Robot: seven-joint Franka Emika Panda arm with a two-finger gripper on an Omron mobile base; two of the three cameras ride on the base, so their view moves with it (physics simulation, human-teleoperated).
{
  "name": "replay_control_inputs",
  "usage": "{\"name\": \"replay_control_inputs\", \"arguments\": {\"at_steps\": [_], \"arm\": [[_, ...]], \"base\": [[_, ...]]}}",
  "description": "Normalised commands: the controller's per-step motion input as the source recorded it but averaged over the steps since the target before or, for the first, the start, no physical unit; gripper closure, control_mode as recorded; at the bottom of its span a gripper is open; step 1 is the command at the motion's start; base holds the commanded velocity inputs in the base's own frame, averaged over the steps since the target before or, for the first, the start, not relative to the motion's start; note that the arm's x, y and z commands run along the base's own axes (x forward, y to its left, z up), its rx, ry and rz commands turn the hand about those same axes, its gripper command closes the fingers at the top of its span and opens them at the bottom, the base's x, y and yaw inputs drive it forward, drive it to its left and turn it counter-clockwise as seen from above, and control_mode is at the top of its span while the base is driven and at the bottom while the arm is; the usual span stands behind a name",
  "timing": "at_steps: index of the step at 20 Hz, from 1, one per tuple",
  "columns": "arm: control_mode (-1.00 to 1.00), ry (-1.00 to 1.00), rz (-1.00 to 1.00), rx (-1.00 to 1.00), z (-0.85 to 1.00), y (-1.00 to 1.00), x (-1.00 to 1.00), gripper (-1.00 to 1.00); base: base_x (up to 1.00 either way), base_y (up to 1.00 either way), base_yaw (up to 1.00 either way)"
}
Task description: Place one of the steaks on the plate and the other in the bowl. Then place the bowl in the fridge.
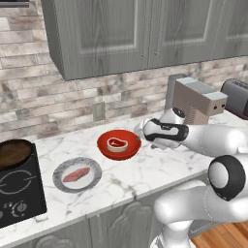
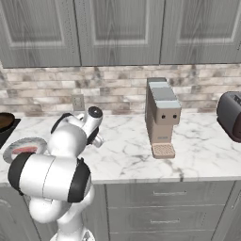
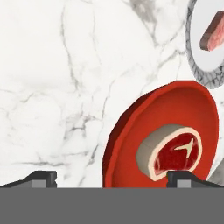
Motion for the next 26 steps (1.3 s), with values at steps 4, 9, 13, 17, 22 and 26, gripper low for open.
{"name": "replay_control_inputs", "arguments": {"at_steps": [4, 9, 13, 17, 22, 26], "arm": [[-1.0, 0.0, -0.03, 0.0, -0.25, 0.02, 0.0, -1.0], [-1.0, 0.0, -0.03, 0.0, -0.13, 0.08, 0.04, -1.0], [-1.0, 0.0, -0.04, 0.0, -0.15, 0.11, 0.14, -1.0], [-1.0, 0.0, -0.03, 0.0, -0.09, 0.02, 0.23, -1.0], [-1.0, 0.0, -0.04, 0.0, -0.11, 0.0, 0.19, -1.0], [-1.0, 0.03, -0.03, 0.0, -0.19, 0.06, 0.28, -1.0]], "base": [[0.0, 0.0, 0.0], [0.0, 0.0, 0.0], [0.0, 0.0, 0.0], [0.0, 0.0, 0.0], [0.0, 0.0, 0.0], [0.0, 0.0, 0.0]]}}
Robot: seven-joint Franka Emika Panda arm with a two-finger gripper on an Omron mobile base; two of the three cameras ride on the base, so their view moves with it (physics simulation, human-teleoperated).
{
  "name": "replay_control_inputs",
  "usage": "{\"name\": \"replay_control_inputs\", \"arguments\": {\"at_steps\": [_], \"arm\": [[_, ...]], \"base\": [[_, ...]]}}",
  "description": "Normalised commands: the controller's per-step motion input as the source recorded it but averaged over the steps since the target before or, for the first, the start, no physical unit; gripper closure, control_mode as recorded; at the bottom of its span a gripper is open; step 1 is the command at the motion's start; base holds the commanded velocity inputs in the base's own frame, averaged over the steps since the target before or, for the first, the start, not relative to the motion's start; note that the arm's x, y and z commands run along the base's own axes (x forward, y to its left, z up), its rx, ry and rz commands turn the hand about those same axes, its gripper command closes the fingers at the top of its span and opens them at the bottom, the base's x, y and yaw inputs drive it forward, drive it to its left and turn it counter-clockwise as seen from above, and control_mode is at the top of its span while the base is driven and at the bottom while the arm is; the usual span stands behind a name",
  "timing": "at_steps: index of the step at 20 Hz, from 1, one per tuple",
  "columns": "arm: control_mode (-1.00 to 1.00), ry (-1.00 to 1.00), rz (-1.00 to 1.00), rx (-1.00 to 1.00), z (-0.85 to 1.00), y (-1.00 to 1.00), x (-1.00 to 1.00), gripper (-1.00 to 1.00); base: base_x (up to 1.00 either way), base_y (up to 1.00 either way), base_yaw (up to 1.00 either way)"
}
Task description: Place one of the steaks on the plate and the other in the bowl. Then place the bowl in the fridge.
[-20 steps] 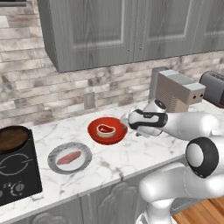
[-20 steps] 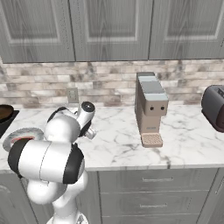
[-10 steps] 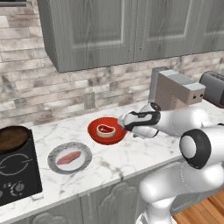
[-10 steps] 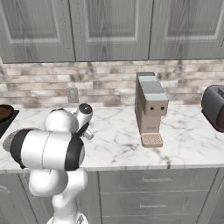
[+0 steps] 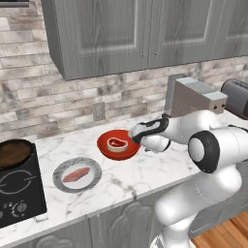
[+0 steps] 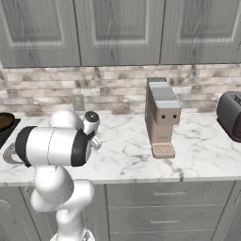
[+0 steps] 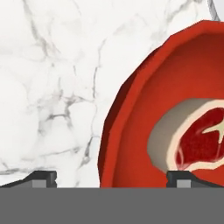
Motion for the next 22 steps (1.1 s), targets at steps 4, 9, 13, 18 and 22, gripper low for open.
{"name": "replay_control_inputs", "arguments": {"at_steps": [4, 9, 13, 18, 22], "arm": [[-1.0, 0.05, -0.03, 0.0, -0.22, 0.11, 0.3, -1.0], [-1.0, 0.07, -0.03, 0.0, -0.32, 0.09, 0.28, -1.0], [-1.0, 0.11, -0.03, 0.0, -0.4, 0.11, 0.3, -1.0], [-1.0, 0.09, -0.02, 0.0, -0.32, 0.14, 0.2, 1.0], [-1.0, 0.05, -0.03, 0.0, -0.3, 0.34, 0.09, 1.0]], "base": [[0.0, 0.0, 0.0], [0.0, 0.0, 0.0], [0.0, 0.0, 0.0], [0.0, 0.0, 0.0], [0.0, 0.0, 0.0]]}}
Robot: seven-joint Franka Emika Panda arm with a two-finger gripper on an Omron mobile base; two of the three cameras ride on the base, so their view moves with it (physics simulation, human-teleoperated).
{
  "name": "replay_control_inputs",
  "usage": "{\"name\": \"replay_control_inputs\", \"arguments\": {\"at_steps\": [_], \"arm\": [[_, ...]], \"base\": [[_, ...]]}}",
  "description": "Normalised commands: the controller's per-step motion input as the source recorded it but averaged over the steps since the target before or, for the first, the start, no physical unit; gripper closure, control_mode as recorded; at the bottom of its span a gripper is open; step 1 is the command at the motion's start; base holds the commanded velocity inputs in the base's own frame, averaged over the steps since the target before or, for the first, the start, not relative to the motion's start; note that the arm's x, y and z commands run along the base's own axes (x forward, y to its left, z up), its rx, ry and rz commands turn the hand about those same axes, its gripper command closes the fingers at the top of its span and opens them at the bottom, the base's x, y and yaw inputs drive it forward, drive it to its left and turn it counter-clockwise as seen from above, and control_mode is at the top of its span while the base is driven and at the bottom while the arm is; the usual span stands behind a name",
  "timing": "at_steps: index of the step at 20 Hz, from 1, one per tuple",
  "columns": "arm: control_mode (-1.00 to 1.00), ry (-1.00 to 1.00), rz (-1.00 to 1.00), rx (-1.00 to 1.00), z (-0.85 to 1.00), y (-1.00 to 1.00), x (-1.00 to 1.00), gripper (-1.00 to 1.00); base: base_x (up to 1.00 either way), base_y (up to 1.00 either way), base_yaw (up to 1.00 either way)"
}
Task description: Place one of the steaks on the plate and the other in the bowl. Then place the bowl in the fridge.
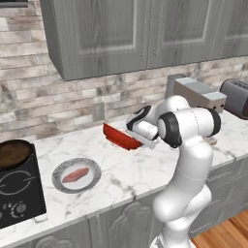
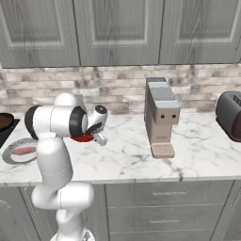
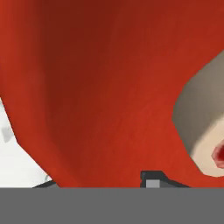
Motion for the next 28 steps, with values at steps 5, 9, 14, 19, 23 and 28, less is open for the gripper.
{"name": "replay_control_inputs", "arguments": {"at_steps": [5, 9, 14, 19, 23, 28], "arm": [[-1.0, 0.0, -0.02, -0.01, -0.12, 0.51, 0.0, 1.0], [-1.0, -0.02, -0.04, 0.0, 0.0, 0.47, -0.01, 1.0], [-1.0, -0.06, -0.06, 0.0, 0.0, 0.31, -0.04, 1.0], [-1.0, -0.12, -0.09, 0.0, 0.04, 0.2, -0.25, 1.0], [-1.0, -0.25, -0.16, 0.0, 0.25, 0.09, -0.51, 1.0], [-1.0, -0.26, -0.18, 0.0, 0.31, 0.03, -0.56, 1.0]], "base": [[0.0, 0.0, 0.0], [0.0, 0.0, 0.0], [0.0, 0.0, 0.0], [0.0, 0.0, 0.0], [0.0, 0.0, 0.0], [0.0, 0.0, 0.0]]}}
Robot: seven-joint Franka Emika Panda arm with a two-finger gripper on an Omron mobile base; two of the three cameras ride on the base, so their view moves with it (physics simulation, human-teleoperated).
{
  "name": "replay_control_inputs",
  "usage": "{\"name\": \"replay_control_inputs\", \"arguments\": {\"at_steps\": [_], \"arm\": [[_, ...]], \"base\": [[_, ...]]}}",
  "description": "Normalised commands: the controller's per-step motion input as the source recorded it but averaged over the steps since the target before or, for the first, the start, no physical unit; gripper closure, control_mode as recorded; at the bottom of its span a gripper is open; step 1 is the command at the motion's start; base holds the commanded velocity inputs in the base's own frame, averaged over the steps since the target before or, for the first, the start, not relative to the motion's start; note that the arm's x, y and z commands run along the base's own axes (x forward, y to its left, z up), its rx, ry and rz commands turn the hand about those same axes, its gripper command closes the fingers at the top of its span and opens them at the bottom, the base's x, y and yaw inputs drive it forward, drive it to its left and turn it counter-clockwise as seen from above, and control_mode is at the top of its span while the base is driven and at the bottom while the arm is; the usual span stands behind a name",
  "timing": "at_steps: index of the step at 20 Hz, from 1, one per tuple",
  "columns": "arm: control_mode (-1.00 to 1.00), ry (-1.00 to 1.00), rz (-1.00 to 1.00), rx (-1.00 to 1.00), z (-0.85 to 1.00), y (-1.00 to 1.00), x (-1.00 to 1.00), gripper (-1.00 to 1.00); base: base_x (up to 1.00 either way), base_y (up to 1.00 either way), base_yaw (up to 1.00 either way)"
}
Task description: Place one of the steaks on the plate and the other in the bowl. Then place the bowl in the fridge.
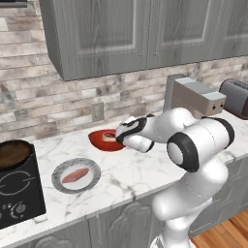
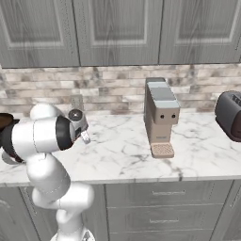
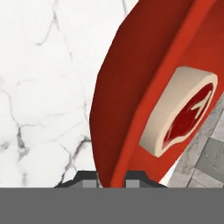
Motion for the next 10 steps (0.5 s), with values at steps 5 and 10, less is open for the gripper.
{"name": "replay_control_inputs", "arguments": {"at_steps": [5, 10], "arm": [[-1.0, -0.3, -0.21, 0.0, 0.38, 0.0, -0.54, 1.0], [-1.0, -0.27, -0.17, 0.0, 0.68, 0.0, -0.41, 1.0]], "base": [[0.0, 0.0, 0.0], [0.0, 0.0, 0.0]]}}
